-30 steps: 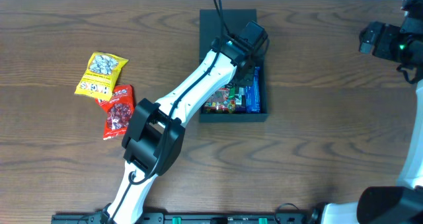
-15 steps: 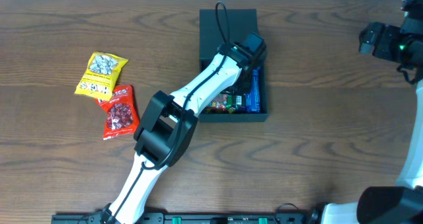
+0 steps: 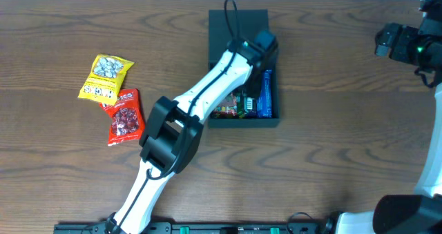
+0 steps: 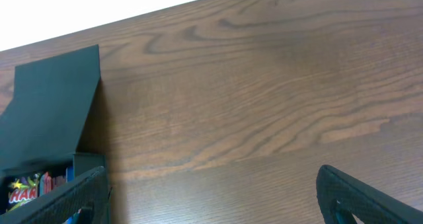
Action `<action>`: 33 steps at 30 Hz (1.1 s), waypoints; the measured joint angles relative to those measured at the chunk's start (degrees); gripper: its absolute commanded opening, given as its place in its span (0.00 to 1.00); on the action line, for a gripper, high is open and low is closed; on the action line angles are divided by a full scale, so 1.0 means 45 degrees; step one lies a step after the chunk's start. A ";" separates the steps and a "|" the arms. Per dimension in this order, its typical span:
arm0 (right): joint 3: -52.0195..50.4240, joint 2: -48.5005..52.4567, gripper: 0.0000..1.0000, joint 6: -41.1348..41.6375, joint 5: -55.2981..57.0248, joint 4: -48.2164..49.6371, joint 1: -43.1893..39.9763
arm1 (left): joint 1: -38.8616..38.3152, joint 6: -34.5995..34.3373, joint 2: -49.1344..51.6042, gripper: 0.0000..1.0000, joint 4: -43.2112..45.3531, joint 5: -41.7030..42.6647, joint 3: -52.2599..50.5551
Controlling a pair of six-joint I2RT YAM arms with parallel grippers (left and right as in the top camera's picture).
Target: Pack container
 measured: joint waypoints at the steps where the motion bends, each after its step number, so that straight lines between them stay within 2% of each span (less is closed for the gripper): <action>1: 0.0000 0.0000 0.99 0.0000 0.0000 0.0000 0.0000 | 0.0044 0.0044 -0.0039 0.63 -0.0180 -0.0107 0.0491; 4: 0.0000 0.0000 0.99 0.0000 0.0000 0.0000 0.0000 | 0.0253 0.0345 -0.0442 0.71 -0.1044 -0.1049 0.2147; 9: 0.0000 0.0000 0.99 0.0000 0.0000 0.0000 0.0000 | 0.1297 0.0505 -0.2788 0.66 -0.2176 -0.3371 0.3167; 13: 0.0000 0.0000 0.99 0.0000 0.0000 0.0010 0.0000 | 0.3429 0.0525 -0.3876 0.63 -0.3623 -0.3881 0.3463; 17: 0.0000 0.0000 0.99 0.0000 0.0000 0.0000 0.0000 | 0.5751 0.0359 -0.3735 0.64 -0.4498 -0.3891 0.3172; 18: 0.0000 0.0000 0.99 0.0000 0.0000 0.0000 0.0000 | 0.6562 0.0374 -0.3657 0.64 -0.4493 -0.3861 0.3031; 23: 0.0000 0.0000 0.99 0.0000 0.0000 -0.0005 0.0000 | 0.8179 0.0641 -0.3604 0.71 -0.3973 -0.3643 0.2152; 29: 0.0000 0.0000 0.99 0.0000 0.0000 -0.0005 0.0000 | 0.9394 0.1515 -0.3604 0.80 -0.2302 -0.3342 0.0248; 33: 0.0000 0.0000 0.99 0.0000 0.0000 -0.0005 0.0000 | 0.9491 0.2225 -0.3599 0.95 -0.0976 -0.3249 -0.1642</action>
